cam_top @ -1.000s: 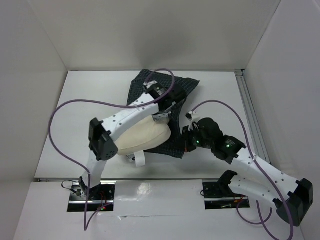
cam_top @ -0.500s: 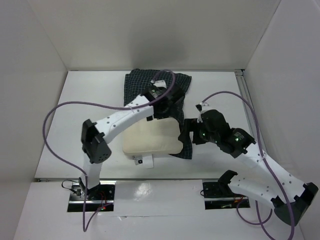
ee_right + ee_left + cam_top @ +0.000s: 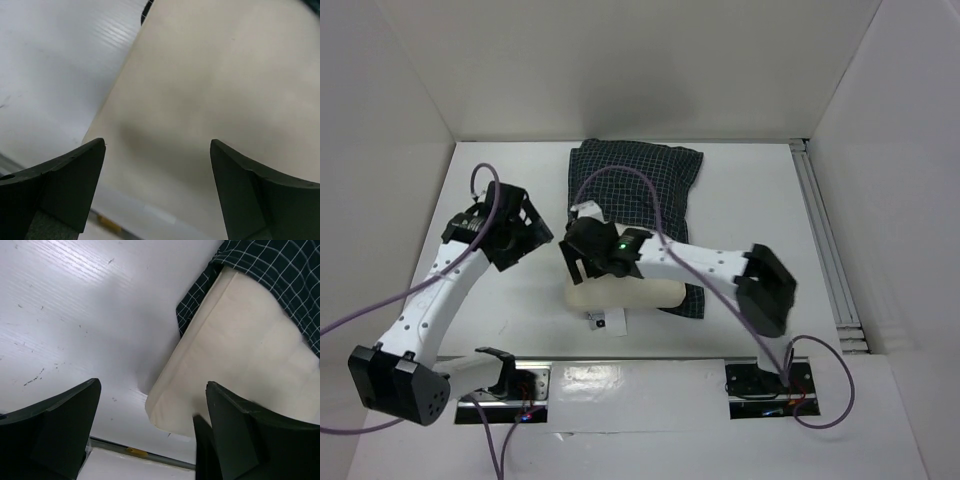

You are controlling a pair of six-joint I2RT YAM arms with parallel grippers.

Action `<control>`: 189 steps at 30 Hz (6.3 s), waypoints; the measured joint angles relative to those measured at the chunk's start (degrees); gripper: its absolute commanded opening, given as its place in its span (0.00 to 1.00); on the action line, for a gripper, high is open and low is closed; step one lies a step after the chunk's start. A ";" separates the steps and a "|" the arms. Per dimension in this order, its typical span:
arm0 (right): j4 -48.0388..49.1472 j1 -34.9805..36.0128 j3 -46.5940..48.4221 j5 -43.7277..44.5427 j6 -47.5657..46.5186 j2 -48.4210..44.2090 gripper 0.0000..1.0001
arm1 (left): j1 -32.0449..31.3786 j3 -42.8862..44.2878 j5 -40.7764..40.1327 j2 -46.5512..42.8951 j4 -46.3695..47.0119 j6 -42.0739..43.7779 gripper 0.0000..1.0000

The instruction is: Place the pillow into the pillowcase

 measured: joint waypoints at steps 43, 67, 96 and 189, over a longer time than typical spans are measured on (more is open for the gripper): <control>1.57 -26.47 -19.37 -33.79 -10.64 -26.01 0.00 | -14.10 -26.58 14.05 14.03 54.31 16.52 0.12; 9.88 -17.38 -10.27 -24.11 -6.03 6.56 0.00 | -13.11 -49.81 31.15 -24.37 50.62 2.19 0.00; 18.47 -8.15 -14.93 -15.19 1.62 -1.42 0.38 | -22.47 -48.13 33.22 -33.24 45.66 -1.44 0.87; 21.77 -20.94 -17.77 -31.85 -7.06 -34.73 0.00 | -24.68 48.96 -14.99 25.59 -22.69 -5.49 0.00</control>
